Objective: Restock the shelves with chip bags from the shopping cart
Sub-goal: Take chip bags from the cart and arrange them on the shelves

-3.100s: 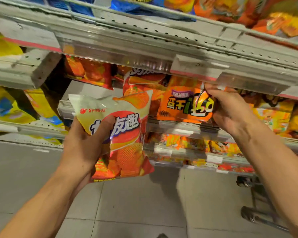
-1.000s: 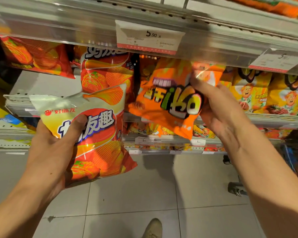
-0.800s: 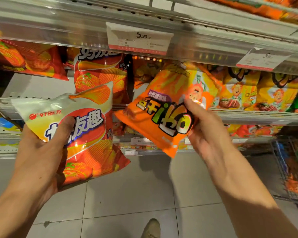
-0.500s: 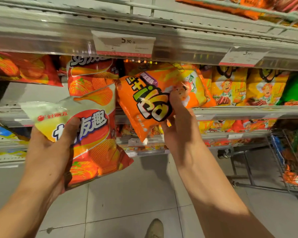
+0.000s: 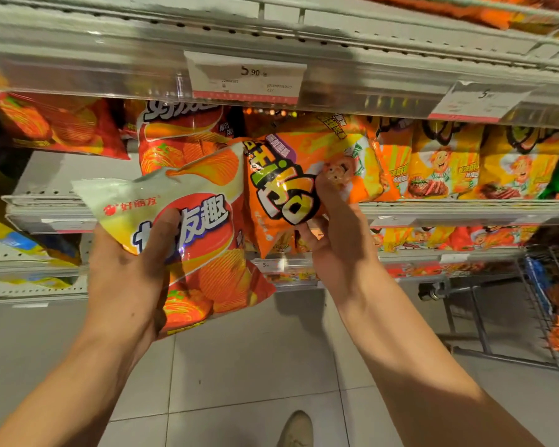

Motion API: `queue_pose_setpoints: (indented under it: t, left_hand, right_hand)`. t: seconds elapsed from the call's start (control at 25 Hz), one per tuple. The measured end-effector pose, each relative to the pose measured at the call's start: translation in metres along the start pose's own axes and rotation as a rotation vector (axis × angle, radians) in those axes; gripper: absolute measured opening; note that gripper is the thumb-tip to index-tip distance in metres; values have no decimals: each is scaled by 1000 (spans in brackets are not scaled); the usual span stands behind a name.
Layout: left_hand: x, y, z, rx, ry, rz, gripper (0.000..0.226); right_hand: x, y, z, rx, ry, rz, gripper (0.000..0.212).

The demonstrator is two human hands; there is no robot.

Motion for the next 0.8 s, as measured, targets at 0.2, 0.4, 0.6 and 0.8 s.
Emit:
queue_pose_setpoints:
  t: [0.2,0.4,0.6,0.8]
  left_hand:
    - [-4,6,0,17,33,-64,43]
    - [-8,23,3,33,79,-125,50]
    - [-11,30,6,34,100,-148,49]
    - [-15,42,1,148,135,-173,46]
  right_hand:
    - [-8,1,-3,75,-46,43,40]
    - [-19,-1,25,123,141,74,28]
    - [-43,-28,72,272,288,41,33]
    - [-49,-37,85,427,391,137,18]
Point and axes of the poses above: each hand's wrist, its own x-axis away from the middle knuckle, its own y-axis out of the back of the hand, z = x × y, the point moved 7 cm from there along -x, towards the middle knuckle, and after that the axes turned 3 degrees about -x, right-handed, at the moved point
